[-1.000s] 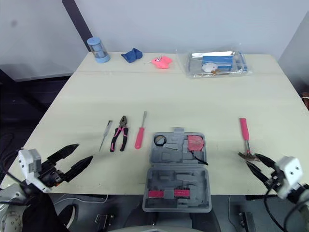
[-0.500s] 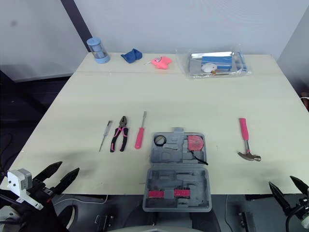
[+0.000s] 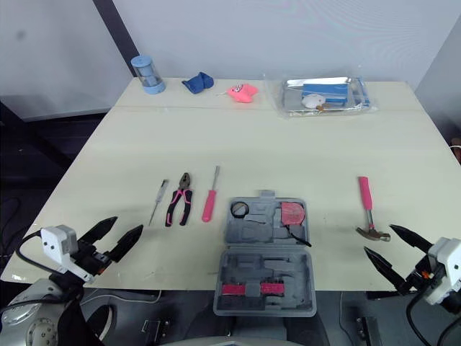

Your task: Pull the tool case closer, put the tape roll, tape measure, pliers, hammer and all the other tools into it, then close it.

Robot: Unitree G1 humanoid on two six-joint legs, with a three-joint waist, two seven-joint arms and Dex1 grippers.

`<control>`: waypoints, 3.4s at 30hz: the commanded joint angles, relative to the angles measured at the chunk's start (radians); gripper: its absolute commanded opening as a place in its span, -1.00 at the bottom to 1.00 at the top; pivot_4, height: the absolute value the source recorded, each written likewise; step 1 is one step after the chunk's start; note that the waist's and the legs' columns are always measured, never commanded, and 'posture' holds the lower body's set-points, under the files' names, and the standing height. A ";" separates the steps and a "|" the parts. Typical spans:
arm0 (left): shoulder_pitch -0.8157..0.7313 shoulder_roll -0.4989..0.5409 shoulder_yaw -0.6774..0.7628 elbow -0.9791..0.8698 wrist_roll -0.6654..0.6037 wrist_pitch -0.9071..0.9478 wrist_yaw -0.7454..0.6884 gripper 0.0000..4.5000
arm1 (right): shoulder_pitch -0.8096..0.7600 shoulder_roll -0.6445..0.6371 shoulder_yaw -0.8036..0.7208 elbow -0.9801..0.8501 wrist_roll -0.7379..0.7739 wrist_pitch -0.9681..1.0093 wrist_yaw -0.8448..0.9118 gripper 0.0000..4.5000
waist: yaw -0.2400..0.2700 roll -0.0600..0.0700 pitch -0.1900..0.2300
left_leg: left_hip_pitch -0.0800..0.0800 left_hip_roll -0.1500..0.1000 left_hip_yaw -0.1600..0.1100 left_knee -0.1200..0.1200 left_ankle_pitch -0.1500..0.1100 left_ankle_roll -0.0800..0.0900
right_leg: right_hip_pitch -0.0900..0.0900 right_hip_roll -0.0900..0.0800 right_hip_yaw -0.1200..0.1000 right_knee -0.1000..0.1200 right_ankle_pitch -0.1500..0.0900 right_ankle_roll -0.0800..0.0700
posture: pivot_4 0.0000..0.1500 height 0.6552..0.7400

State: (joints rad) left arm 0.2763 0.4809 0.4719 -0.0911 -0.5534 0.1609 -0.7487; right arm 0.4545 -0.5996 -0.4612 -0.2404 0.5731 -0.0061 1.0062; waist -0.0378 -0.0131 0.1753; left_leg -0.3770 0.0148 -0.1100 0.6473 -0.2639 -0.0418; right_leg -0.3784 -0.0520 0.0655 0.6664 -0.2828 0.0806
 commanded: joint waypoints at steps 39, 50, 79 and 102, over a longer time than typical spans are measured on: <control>-0.488 -0.235 -0.262 -0.023 0.249 0.586 0.666 1.00 | -0.528 -0.179 0.297 -0.151 -0.025 0.186 0.094 0.99 | 0.004 -0.001 0.000 | -0.003 -0.003 -0.006 0.003 0.000 0.000 | 0.001 -0.001 -0.005 0.000 0.001 0.001 | 1.00 1.00; -0.517 -0.224 -0.288 0.040 0.318 0.591 0.690 1.00 | -0.573 -0.161 0.320 -0.123 -0.028 0.176 0.107 0.99 | 0.004 -0.001 0.000 | -0.003 -0.003 -0.006 0.003 0.000 -0.001 | 0.001 -0.002 -0.005 0.000 0.001 0.001 | 1.00 1.00; -0.579 0.182 -0.402 -0.196 0.258 0.614 0.199 0.08 | -0.719 -0.209 0.373 -0.117 -0.018 0.380 0.085 1.00 | -0.001 -0.001 0.002 | -0.005 -0.003 -0.008 0.002 0.001 -0.001 | -0.001 -0.002 -0.008 0.000 0.001 0.001 | 1.00 1.00; -1.043 0.078 -0.845 0.119 0.306 0.354 -0.399 0.08 | -1.144 -0.219 0.845 -0.067 -0.445 0.605 0.063 1.00 | -0.004 0.001 0.004 | -0.022 -0.005 -0.013 0.006 0.003 -0.005 | -0.014 -0.003 -0.013 -0.001 0.001 0.001 | 1.00 1.00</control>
State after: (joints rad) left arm -0.7336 0.5720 -0.3674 0.0336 -0.2535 0.5525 -1.1312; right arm -0.6623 -0.8104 0.3832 -0.2909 0.1427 0.5848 1.0591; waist -0.0418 -0.0125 0.1789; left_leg -0.4006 0.0097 -0.1231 0.6531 -0.2607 -0.0466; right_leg -0.3945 -0.0551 0.0528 0.6662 -0.2817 0.0814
